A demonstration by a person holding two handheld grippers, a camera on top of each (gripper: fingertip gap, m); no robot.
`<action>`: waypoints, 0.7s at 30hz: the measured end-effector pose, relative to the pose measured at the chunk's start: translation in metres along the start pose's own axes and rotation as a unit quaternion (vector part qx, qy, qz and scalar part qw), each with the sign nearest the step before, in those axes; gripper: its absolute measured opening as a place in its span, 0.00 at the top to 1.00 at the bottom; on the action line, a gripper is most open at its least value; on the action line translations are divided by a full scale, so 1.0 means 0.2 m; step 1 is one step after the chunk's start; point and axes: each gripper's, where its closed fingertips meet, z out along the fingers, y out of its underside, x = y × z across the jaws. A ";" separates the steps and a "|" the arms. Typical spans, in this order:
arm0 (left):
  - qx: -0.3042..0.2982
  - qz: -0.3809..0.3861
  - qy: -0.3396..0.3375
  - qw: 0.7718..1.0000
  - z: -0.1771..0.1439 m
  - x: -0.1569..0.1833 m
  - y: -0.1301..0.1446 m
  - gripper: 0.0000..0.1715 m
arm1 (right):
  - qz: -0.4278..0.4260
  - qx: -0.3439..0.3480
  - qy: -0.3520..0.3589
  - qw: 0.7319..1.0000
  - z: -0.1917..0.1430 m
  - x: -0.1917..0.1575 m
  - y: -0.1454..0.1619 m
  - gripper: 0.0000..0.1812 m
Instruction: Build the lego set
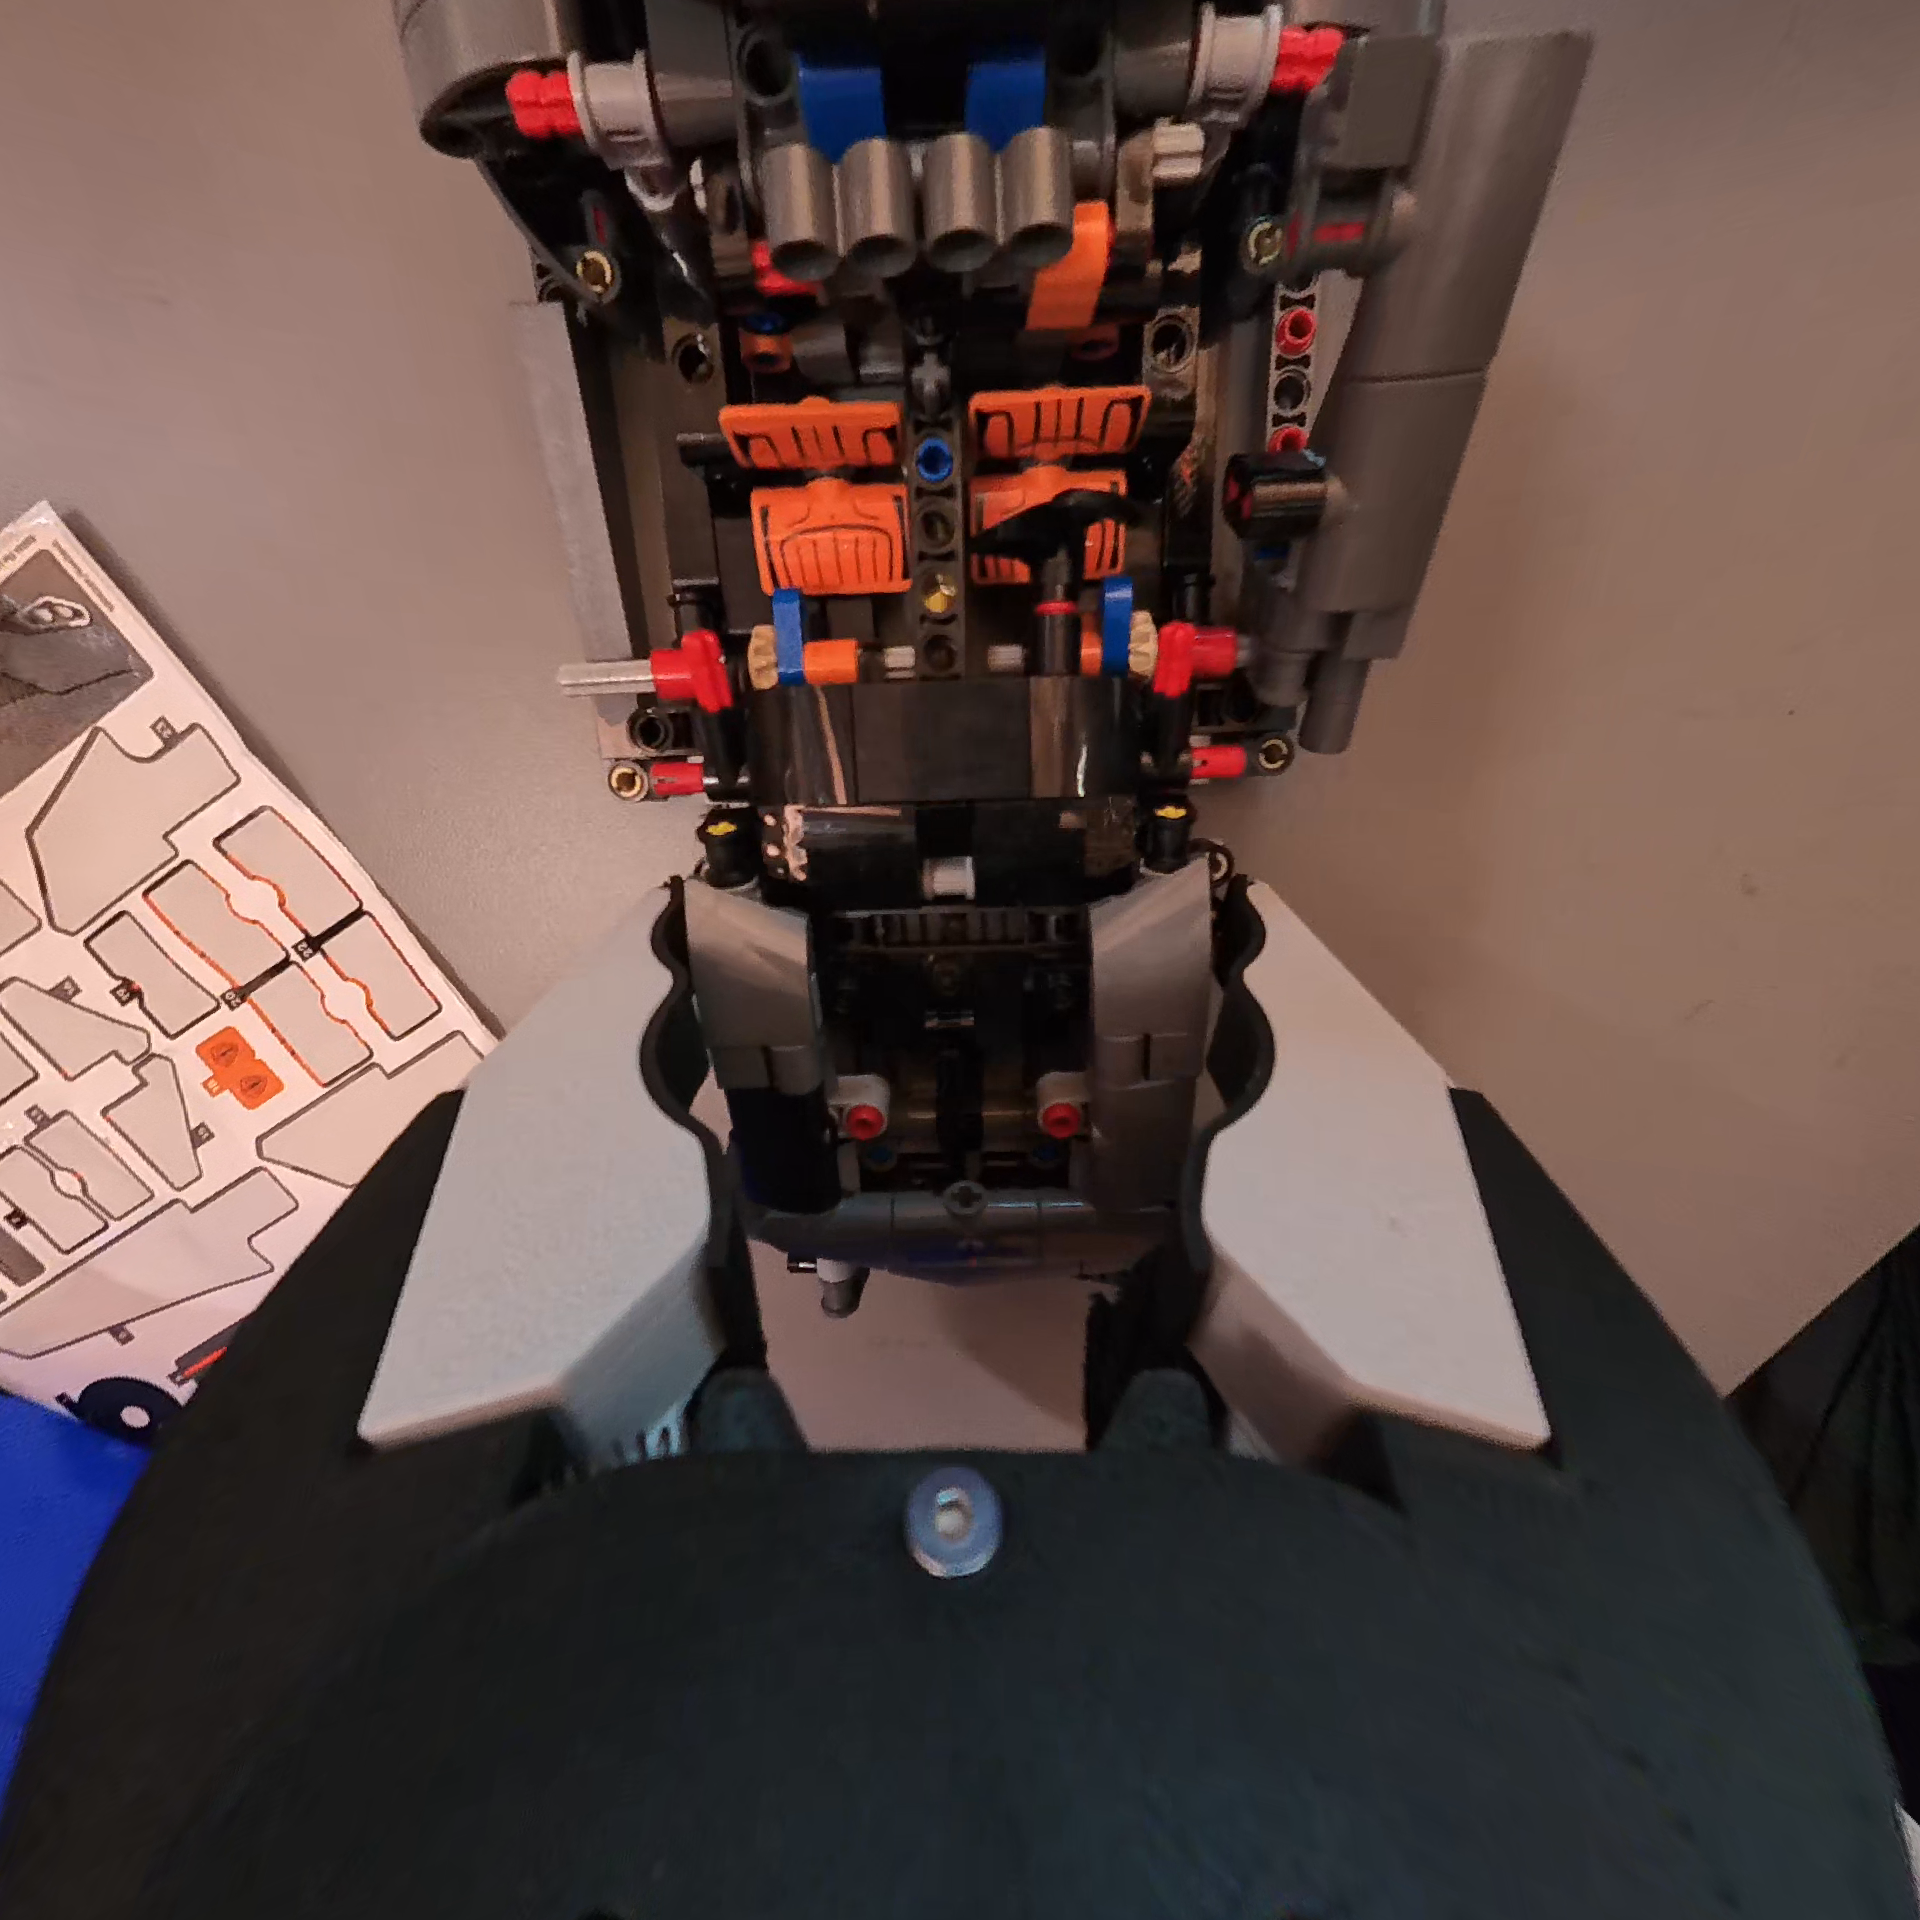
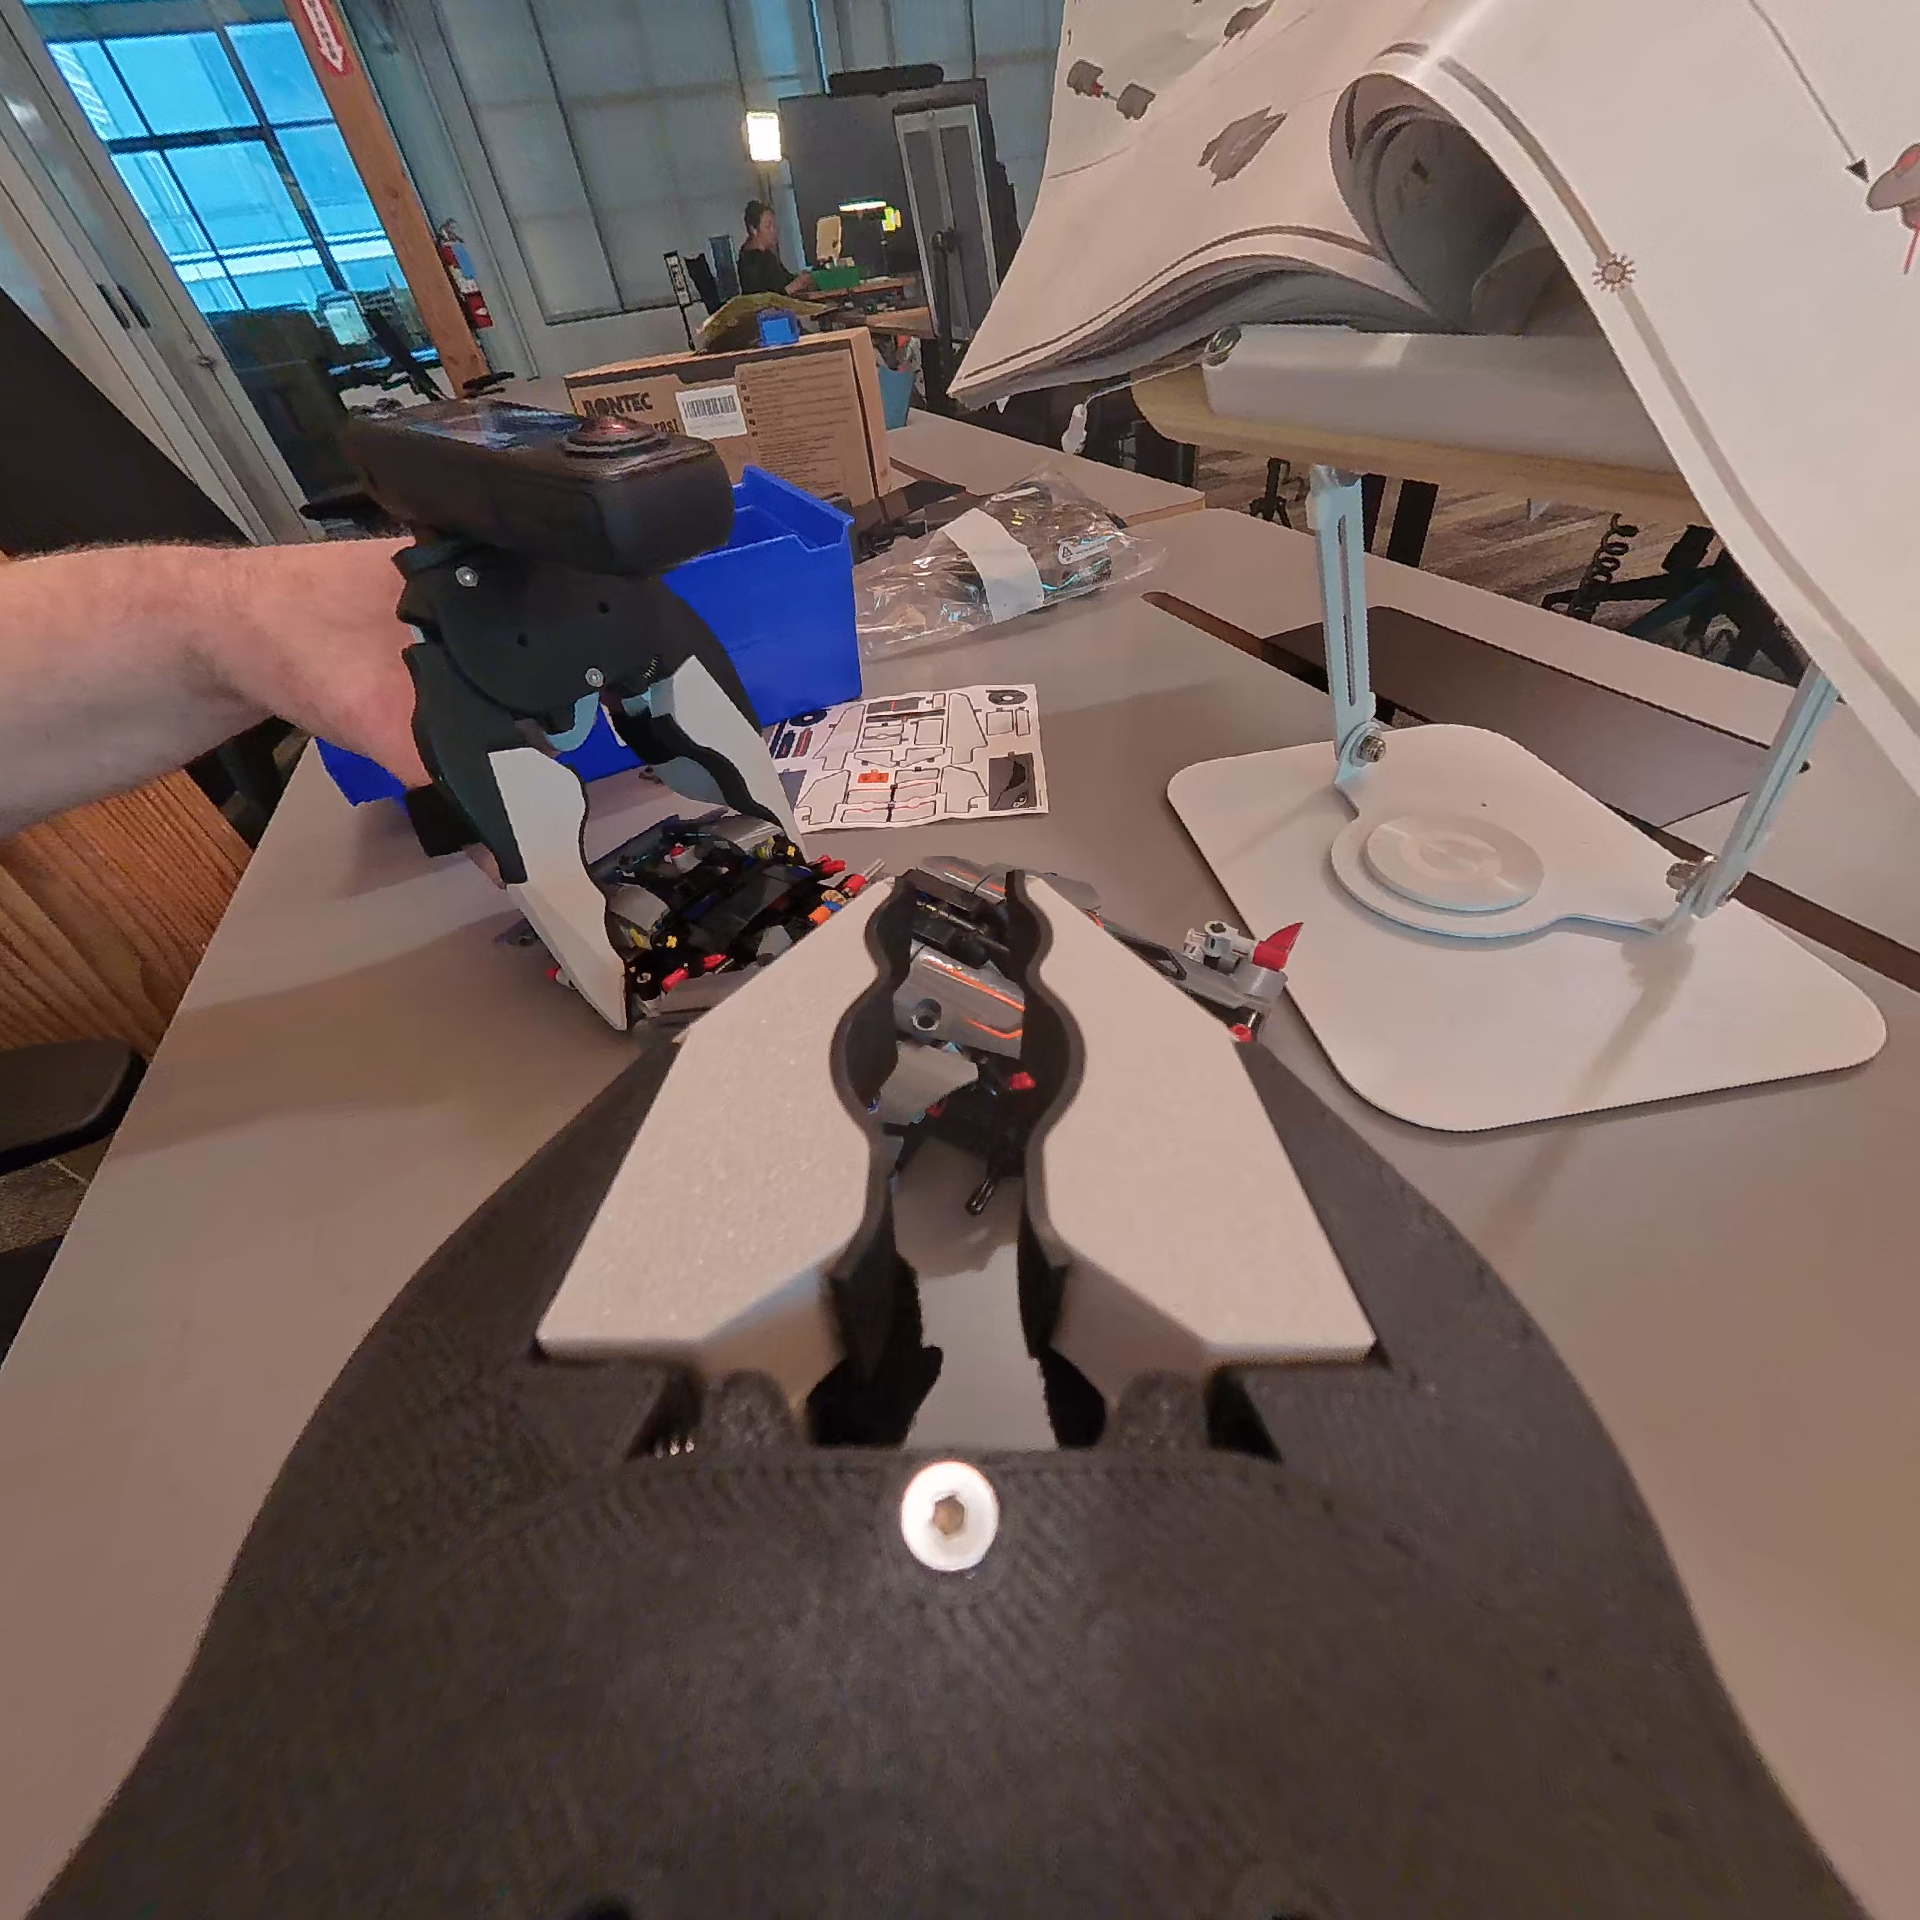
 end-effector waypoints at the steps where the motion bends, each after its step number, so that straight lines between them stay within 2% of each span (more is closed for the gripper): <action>1: 0.000 -0.001 0.003 1.000 0.00 0.00 0.00 0.43 | 0.000 0.000 0.000 1.000 0.00 0.00 0.00 0.91; 13: 0.007 -0.033 0.076 0.997 -0.03 0.00 -0.03 0.43 | 0.011 0.007 0.002 1.000 -0.02 0.02 -0.01 0.91; 21: 0.022 -0.059 0.142 0.988 -0.05 -0.02 -0.06 0.45 | 0.002 -0.027 -0.005 1.000 0.01 0.01 0.05 0.91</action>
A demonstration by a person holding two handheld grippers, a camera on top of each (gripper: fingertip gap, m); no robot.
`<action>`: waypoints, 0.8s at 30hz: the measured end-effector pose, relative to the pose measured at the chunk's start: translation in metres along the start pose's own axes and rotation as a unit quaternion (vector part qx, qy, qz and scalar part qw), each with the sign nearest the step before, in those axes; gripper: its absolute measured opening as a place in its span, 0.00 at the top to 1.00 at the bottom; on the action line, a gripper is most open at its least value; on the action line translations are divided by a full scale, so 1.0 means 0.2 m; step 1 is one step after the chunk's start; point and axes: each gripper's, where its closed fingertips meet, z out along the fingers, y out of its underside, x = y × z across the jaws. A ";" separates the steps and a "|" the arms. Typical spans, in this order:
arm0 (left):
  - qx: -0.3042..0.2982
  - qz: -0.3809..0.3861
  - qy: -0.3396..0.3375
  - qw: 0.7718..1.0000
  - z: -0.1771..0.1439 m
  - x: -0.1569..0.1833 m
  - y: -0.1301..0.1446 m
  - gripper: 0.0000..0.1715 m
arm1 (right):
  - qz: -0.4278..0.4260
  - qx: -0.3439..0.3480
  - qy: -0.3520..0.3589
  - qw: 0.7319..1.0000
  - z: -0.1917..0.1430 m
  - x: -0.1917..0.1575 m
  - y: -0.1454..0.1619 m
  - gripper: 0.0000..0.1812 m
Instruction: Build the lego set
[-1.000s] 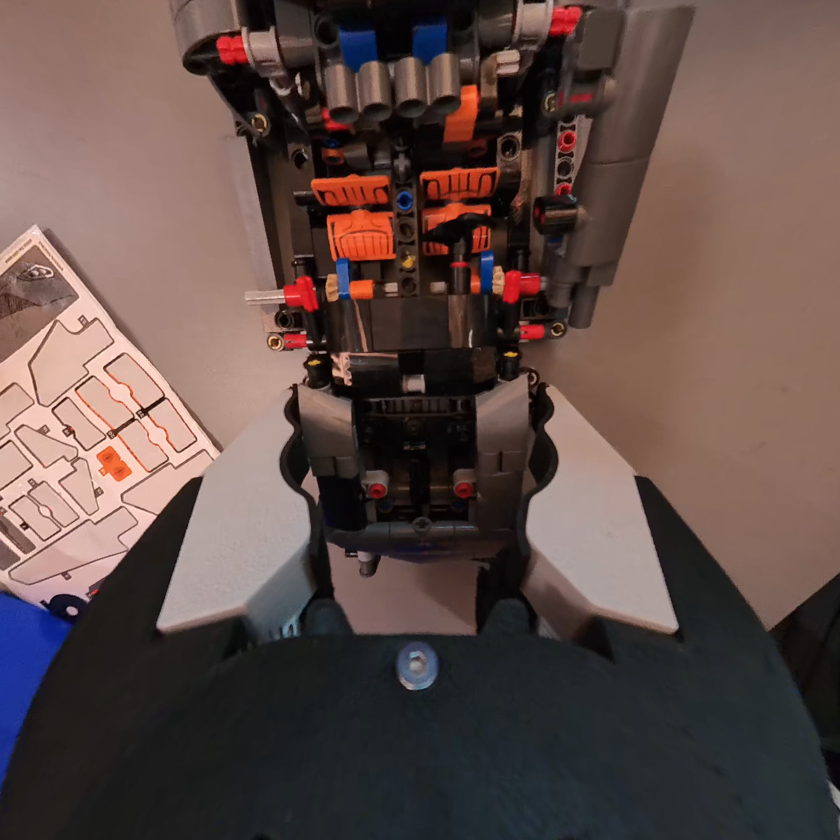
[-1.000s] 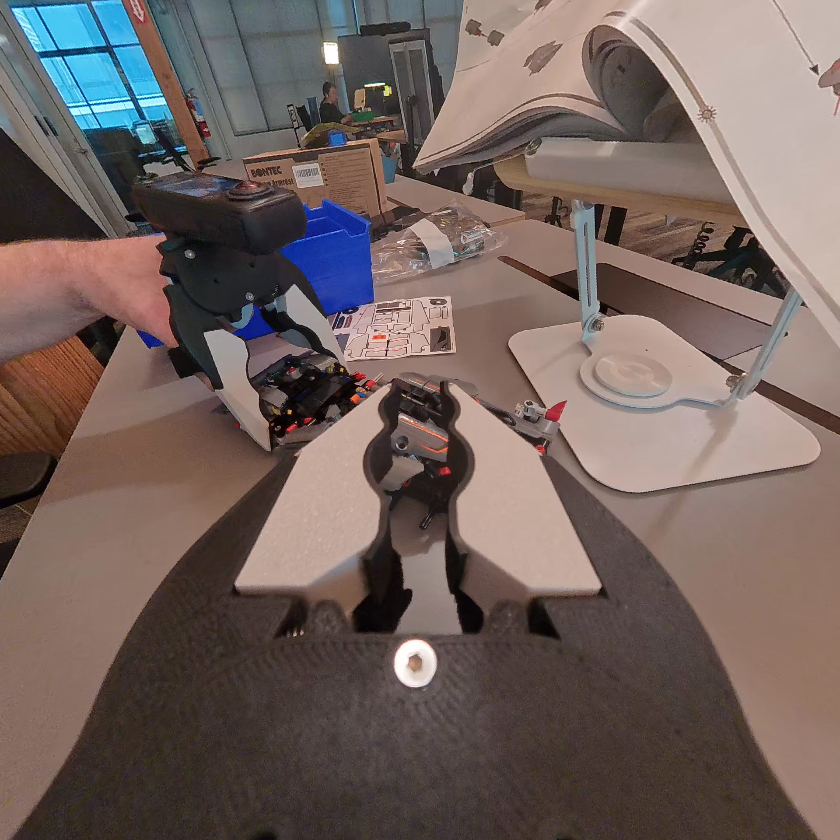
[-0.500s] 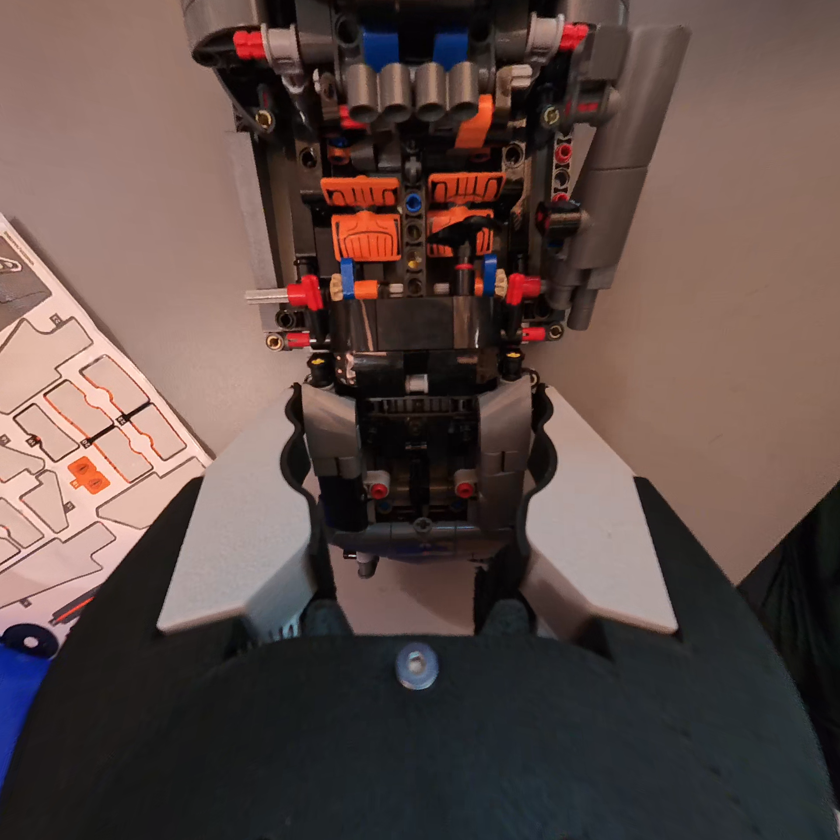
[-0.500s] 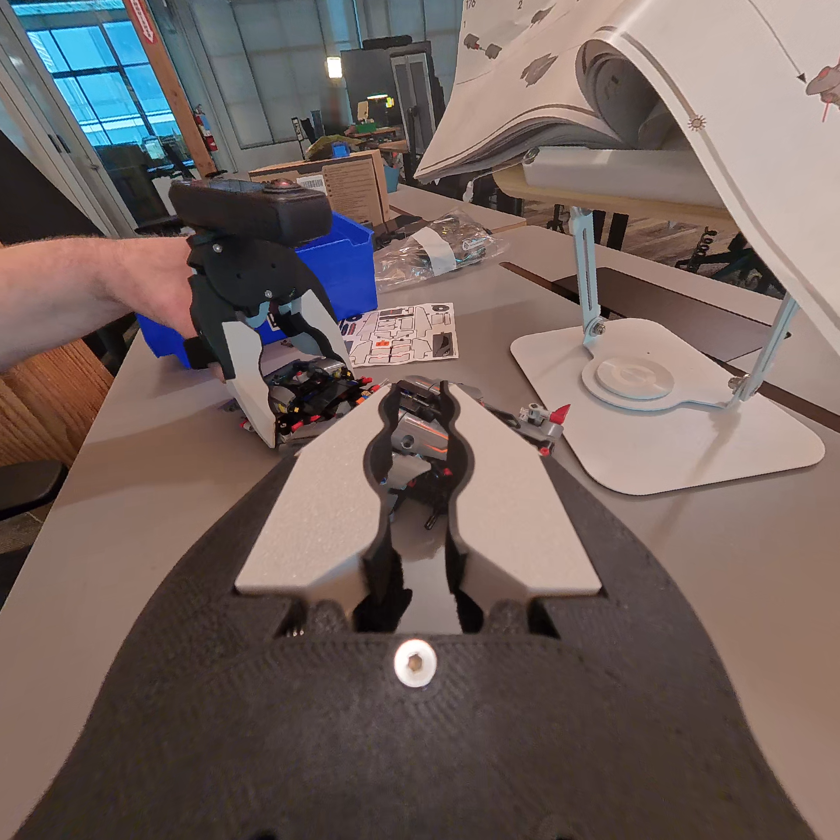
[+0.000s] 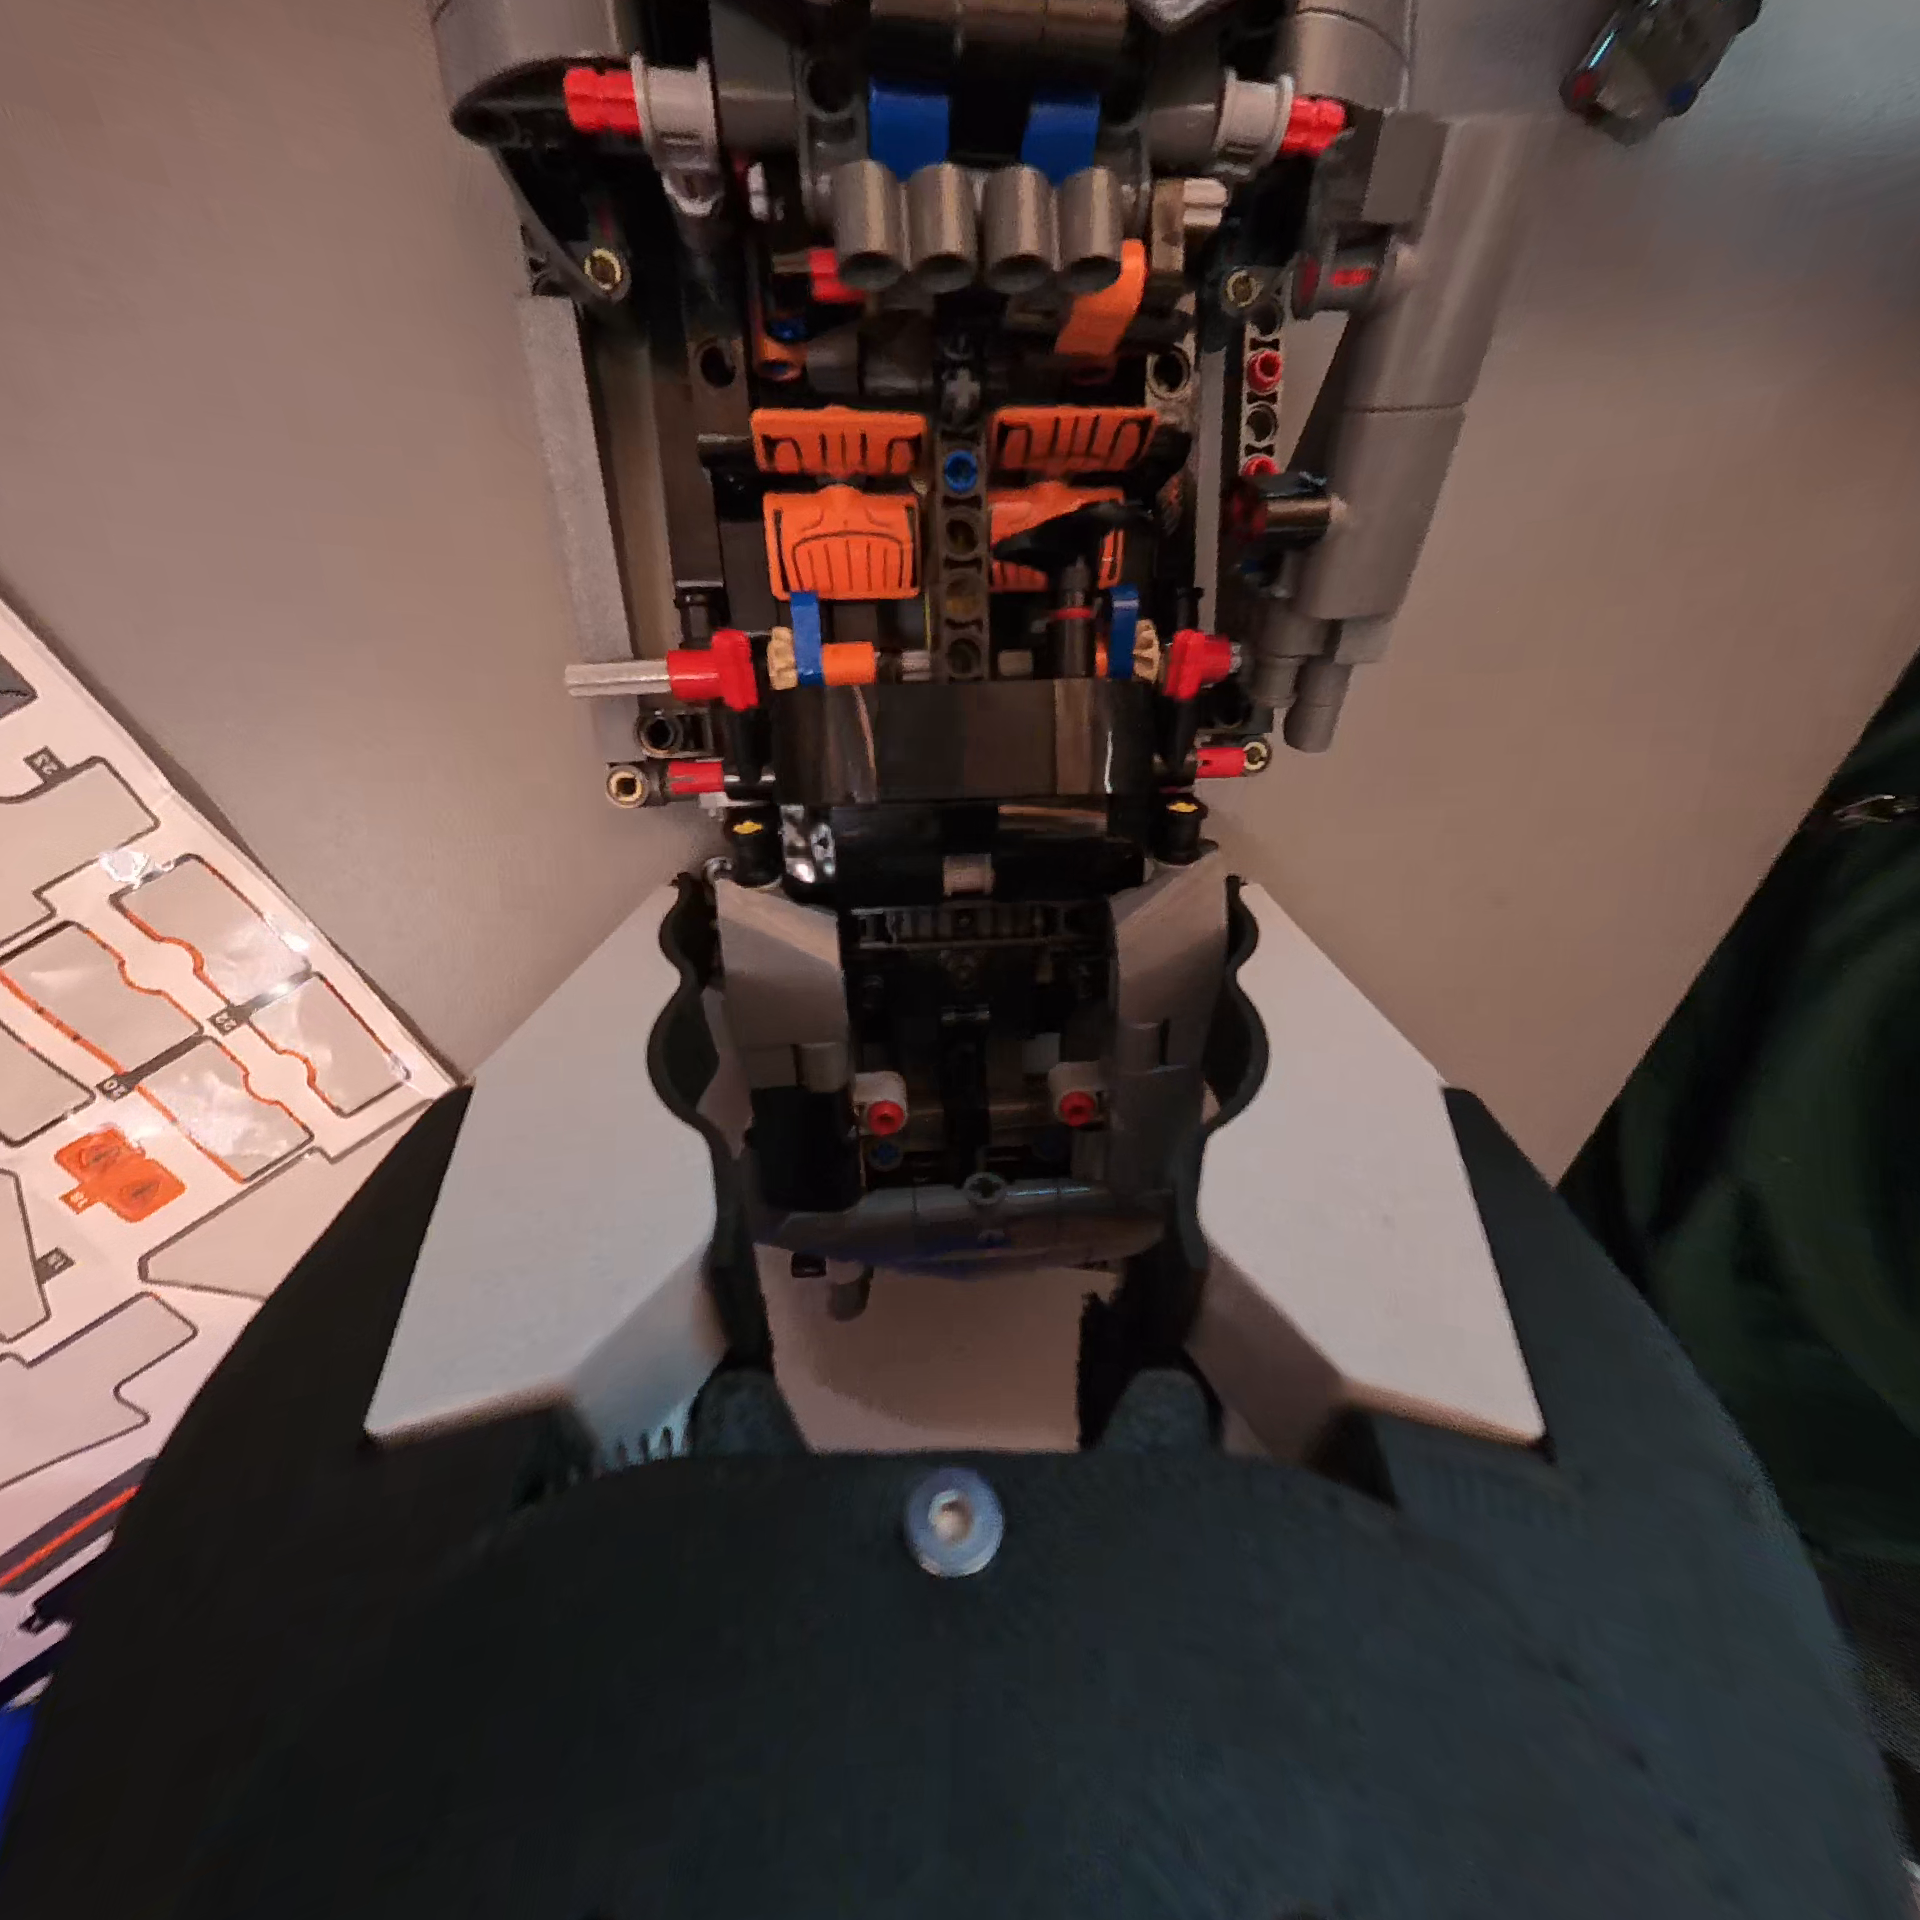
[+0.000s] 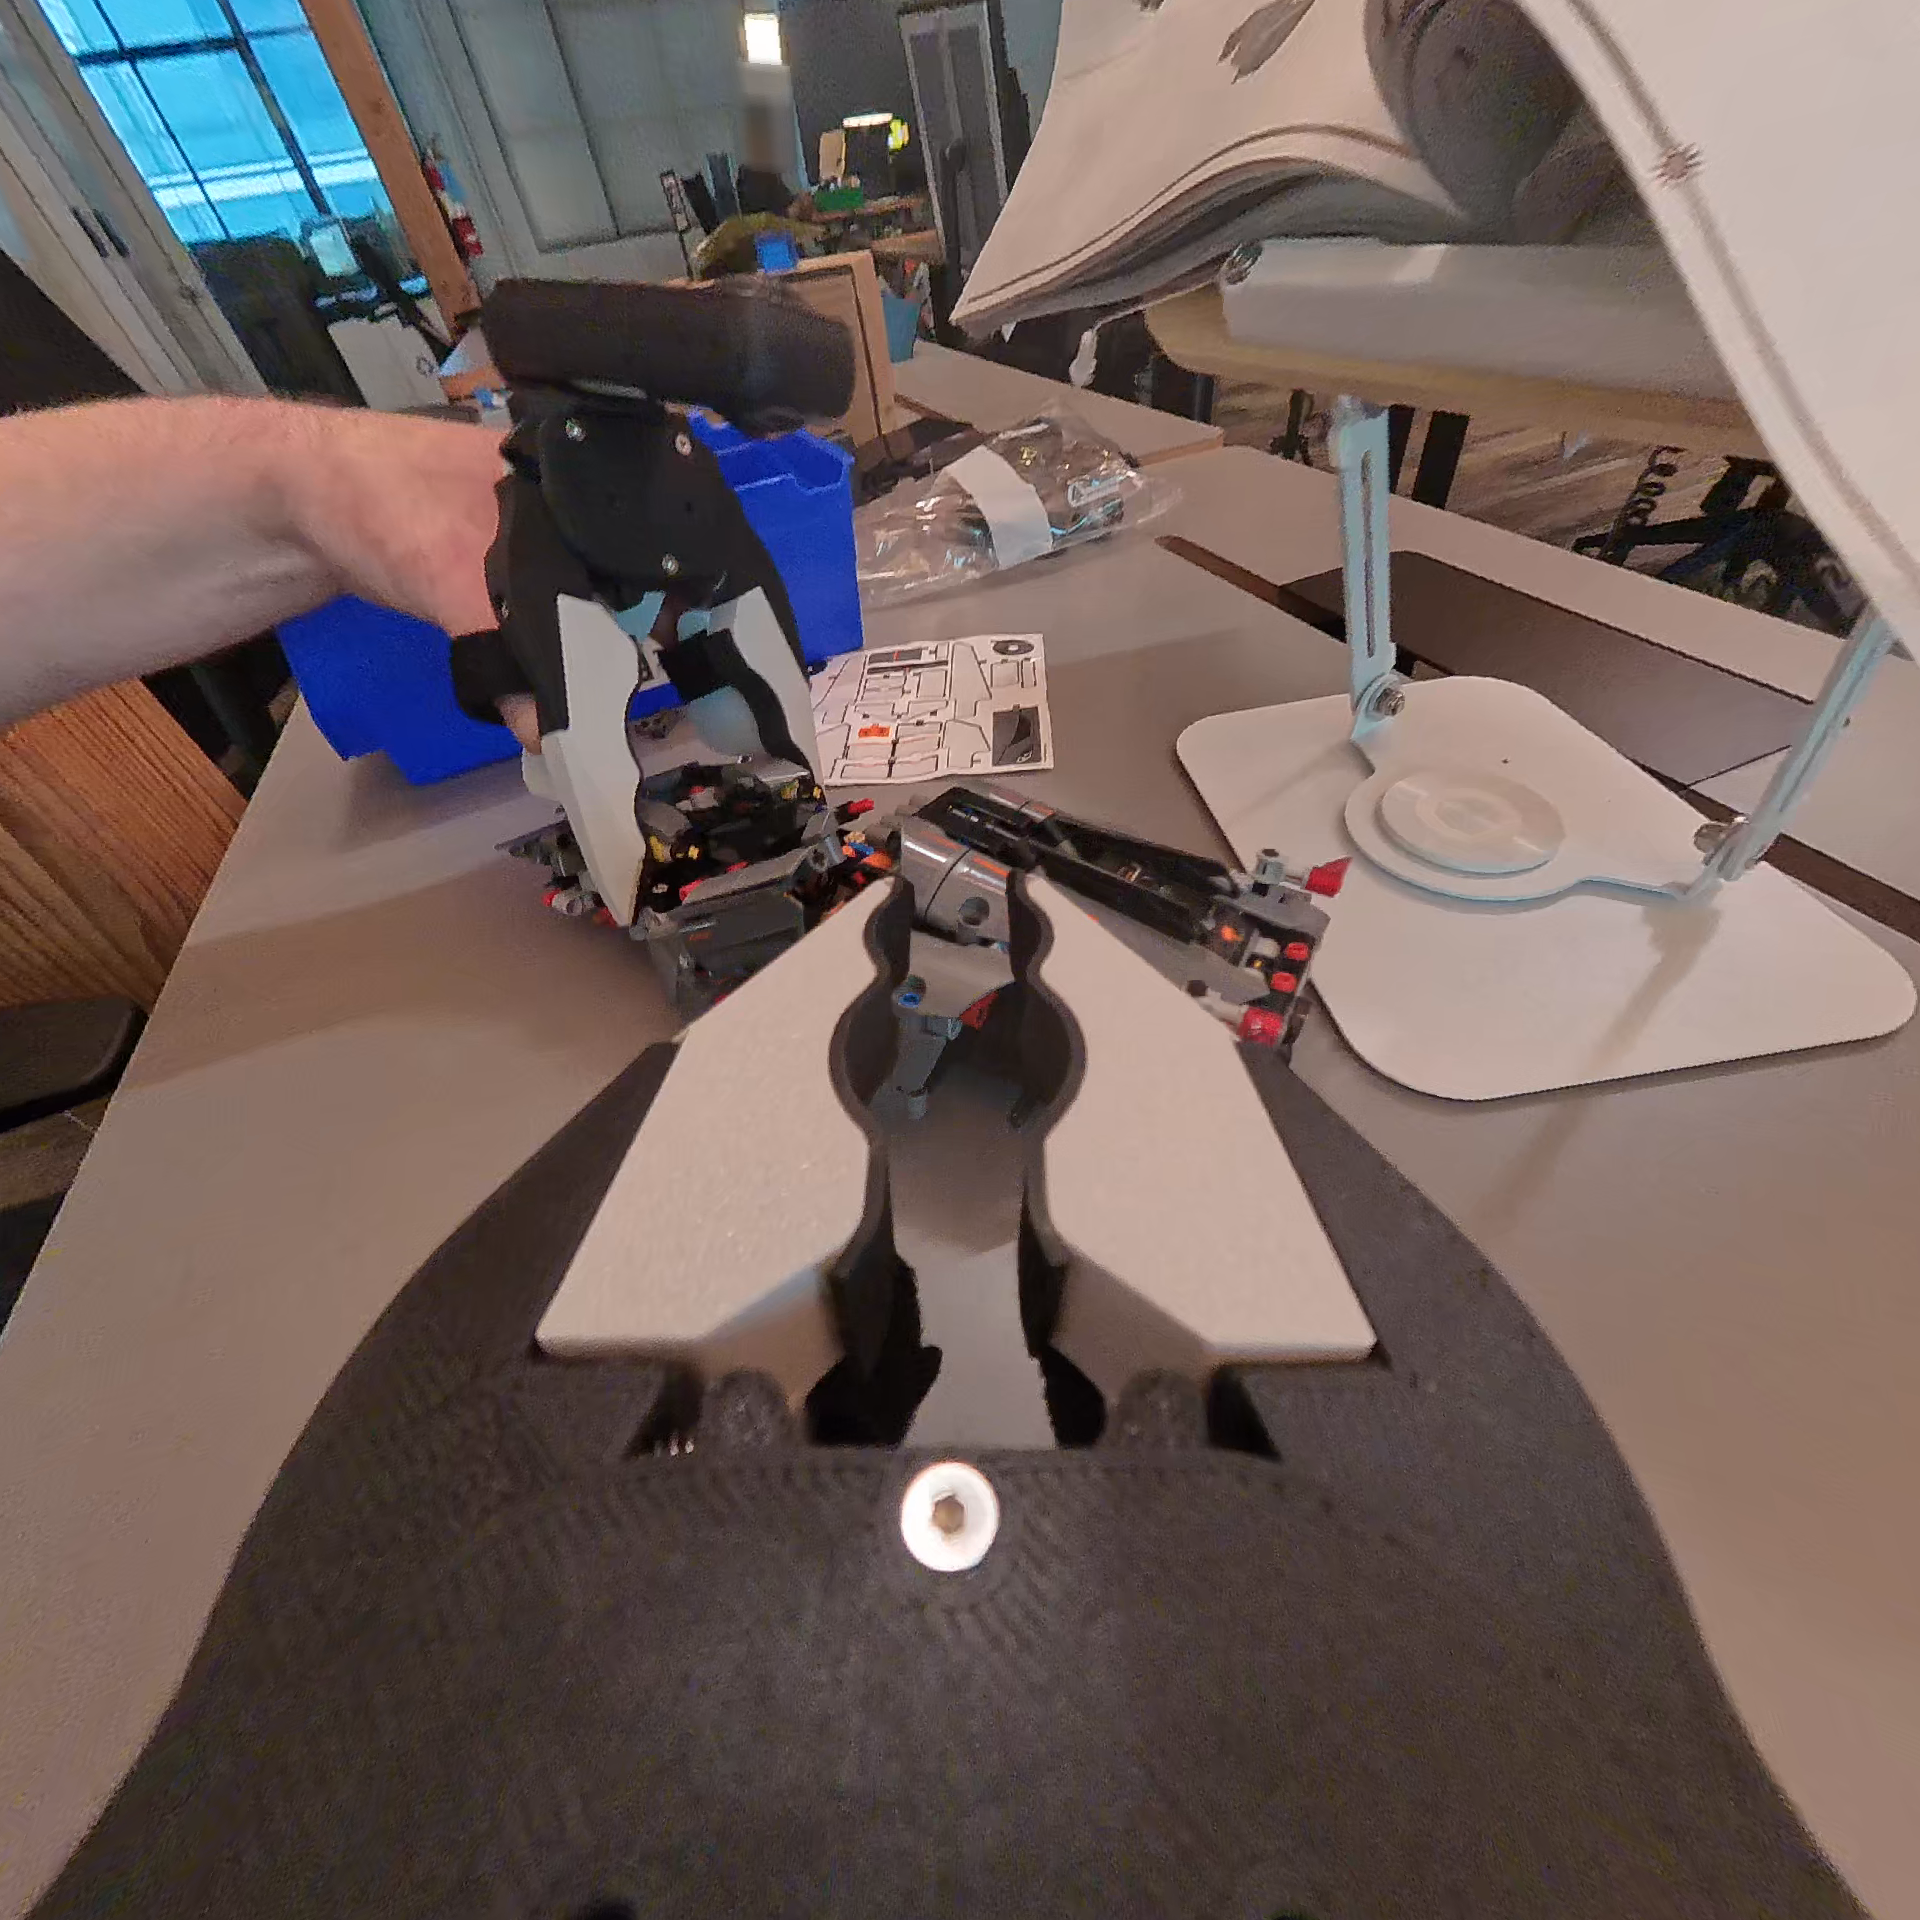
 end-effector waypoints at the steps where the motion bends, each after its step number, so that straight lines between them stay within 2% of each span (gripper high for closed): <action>1: 0.002 -0.003 0.008 1.000 0.00 0.00 0.00 0.45 | -0.004 -0.006 -0.001 1.000 0.01 -0.01 0.01 0.91; 6: 0.003 -0.007 0.021 1.000 -0.01 -0.01 -0.01 0.45 | -0.030 -0.043 0.001 0.999 0.04 -0.03 0.07 0.91; 17: -0.003 -0.001 0.018 1.000 0.01 -0.01 -0.02 0.45 | -0.033 -0.066 -0.011 0.997 0.06 -0.05 0.11 0.91; 24: -0.017 0.010 -0.011 1.000 0.04 -0.01 -0.01 0.45 | -0.070 -0.105 -0.024 0.992 0.09 -0.10 0.18 0.93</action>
